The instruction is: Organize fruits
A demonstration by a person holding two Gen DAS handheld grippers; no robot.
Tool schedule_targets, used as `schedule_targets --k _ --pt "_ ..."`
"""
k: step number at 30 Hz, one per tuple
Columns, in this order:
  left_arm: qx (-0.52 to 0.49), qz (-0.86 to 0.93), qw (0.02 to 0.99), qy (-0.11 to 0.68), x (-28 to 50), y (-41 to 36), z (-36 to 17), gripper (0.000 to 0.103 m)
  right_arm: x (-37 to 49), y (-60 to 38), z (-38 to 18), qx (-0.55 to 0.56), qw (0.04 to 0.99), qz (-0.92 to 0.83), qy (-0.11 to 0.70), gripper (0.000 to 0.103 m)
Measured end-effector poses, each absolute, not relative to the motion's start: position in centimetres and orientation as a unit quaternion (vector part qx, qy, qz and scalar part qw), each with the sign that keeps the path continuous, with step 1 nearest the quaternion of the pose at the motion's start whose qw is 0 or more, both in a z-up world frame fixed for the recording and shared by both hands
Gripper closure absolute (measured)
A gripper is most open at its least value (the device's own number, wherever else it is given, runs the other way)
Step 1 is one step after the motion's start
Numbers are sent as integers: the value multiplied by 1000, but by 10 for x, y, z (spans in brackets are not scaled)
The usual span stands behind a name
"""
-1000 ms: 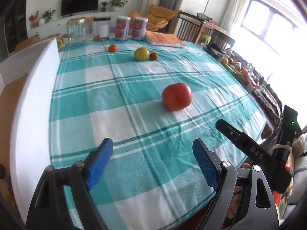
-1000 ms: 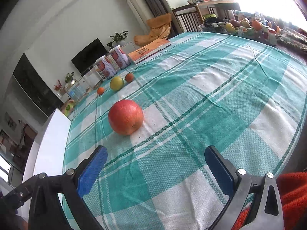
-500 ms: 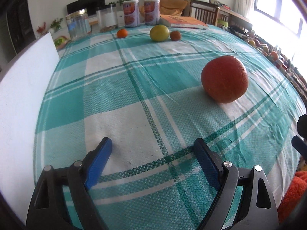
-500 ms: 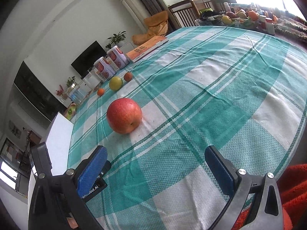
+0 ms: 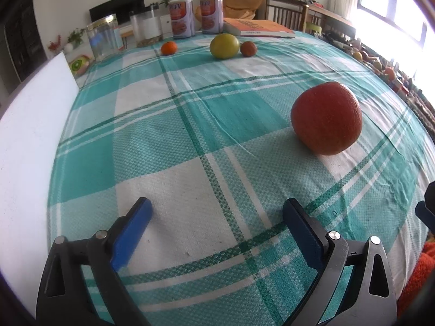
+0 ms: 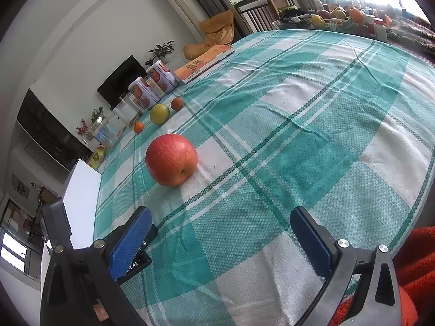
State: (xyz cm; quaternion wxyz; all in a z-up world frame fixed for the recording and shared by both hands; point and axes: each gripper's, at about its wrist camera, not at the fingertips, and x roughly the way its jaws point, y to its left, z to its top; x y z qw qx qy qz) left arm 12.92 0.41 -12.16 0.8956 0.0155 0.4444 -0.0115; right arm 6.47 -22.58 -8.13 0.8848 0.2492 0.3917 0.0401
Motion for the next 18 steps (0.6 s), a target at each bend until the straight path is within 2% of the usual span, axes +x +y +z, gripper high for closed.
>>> schedule_targets --k 1,18 --pt "9 -3 894 447 136 8 -122 0 65 -226 -81 249 885 40 392 2" --pt "1 -4 893 450 139 10 -122 0 65 -231 -83 271 879 36 391 1"
